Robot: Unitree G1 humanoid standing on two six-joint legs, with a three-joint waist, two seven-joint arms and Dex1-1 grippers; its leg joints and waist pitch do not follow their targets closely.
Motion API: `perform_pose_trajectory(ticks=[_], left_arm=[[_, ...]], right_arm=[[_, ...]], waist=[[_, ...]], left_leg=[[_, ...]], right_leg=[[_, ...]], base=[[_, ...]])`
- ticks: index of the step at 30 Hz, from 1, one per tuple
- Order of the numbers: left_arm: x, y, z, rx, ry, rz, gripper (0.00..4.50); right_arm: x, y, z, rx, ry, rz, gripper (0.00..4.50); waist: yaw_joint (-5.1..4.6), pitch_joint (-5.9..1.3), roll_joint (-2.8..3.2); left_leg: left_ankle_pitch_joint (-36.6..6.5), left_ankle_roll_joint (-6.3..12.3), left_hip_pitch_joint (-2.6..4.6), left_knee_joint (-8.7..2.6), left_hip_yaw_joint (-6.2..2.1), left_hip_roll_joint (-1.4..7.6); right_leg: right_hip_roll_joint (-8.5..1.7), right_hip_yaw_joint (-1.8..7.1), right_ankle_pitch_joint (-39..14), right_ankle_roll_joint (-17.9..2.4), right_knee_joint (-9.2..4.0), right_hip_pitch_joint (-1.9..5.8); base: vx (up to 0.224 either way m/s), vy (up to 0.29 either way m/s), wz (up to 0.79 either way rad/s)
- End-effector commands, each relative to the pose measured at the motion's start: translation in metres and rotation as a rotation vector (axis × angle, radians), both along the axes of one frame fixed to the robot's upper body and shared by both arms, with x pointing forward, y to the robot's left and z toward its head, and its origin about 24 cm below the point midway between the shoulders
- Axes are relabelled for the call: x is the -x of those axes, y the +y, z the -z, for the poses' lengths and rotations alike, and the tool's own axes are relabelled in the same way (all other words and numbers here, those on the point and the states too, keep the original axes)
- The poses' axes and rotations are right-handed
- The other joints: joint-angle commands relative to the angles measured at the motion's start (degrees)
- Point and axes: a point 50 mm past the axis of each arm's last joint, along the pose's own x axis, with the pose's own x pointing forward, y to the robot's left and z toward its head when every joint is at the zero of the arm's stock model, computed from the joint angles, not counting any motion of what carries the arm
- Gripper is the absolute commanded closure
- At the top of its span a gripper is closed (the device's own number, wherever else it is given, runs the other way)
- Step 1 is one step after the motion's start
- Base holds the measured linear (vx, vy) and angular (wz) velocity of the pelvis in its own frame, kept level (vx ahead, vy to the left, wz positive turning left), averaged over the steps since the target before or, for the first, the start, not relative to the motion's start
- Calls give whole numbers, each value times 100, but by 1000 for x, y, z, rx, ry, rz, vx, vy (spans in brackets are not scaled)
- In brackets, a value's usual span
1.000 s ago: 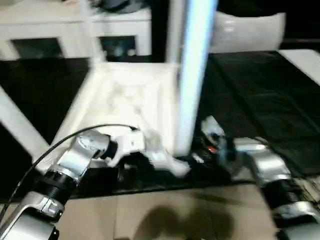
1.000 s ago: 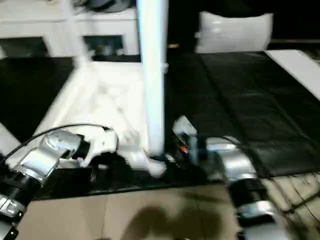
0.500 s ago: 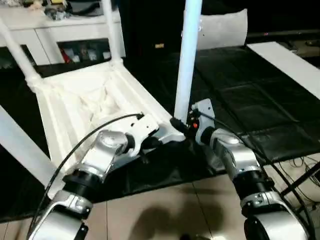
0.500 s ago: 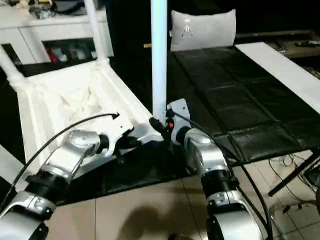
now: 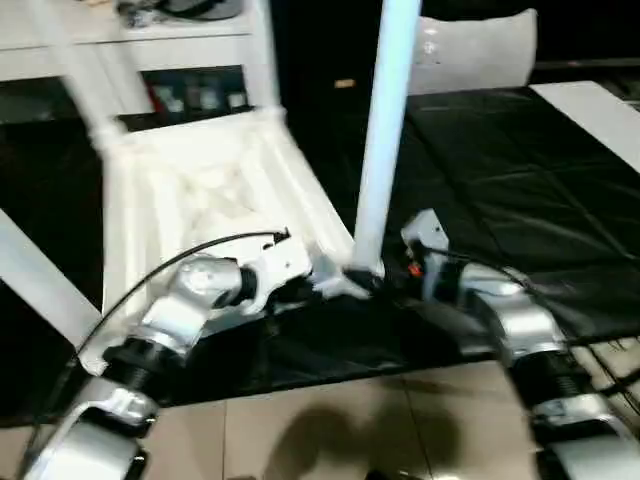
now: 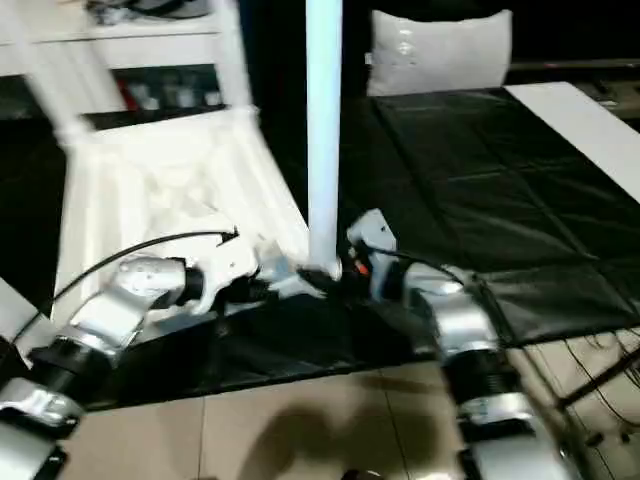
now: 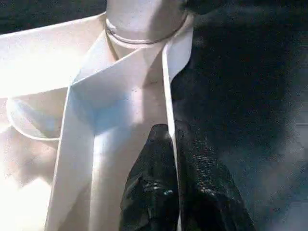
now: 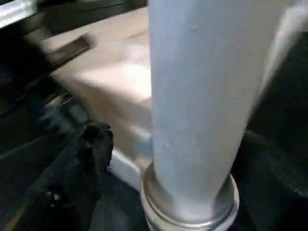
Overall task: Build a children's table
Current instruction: Rotate leg to tighten
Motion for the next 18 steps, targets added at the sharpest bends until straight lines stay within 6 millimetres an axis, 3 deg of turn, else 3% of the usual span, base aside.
perform_pose_trajectory(ticks=[1, 2, 6, 7, 18], left_arm=[[5, -1, 0, -58, -2, 126, 450], [8, 4, 1, -101, 5, 195, 450], [12, 7, 0, -123, 23, 271, 450], [13, 8, 0, -128, 28, 297, 450], [24, 6, -3, -154, 81, 500, 450]], right_arm=[[1, 0, -13, 10, -37, -121, 19], [6, -5, -16, 29, -29, -218, 19], [13, -8, -14, 80, -5, -339, 19], [15, -9, -13, 99, 5, -377, 45], [18, -3, -12, 72, 96, -524, 136]], waist=[[36, -423, -37], [59, -429, -36], [121, -440, -52], [139, -439, -58], [286, -459, -73]], left_leg=[[-418, 670, -59, -337, 84, 76], [-436, 660, -54, -339, 82, 78], [-468, 653, -63, -339, 87, 81], [-458, 643, -67, -338, 93, 75], [-335, 569, -54, -338, 98, 101]], right_leg=[[-356, 422, -1803, -448, -339, 422], [-360, 421, -1786, -465, -330, 425], [-366, 429, -1724, -513, -310, 433], [-368, 434, -1754, -508, -314, 437], [-373, 450, -1759, -522, -290, 419]], base=[[0, 0, 0], [0, 0, 0], [0, 0, 0], [0, 0, 0], [0, 0, 0]])
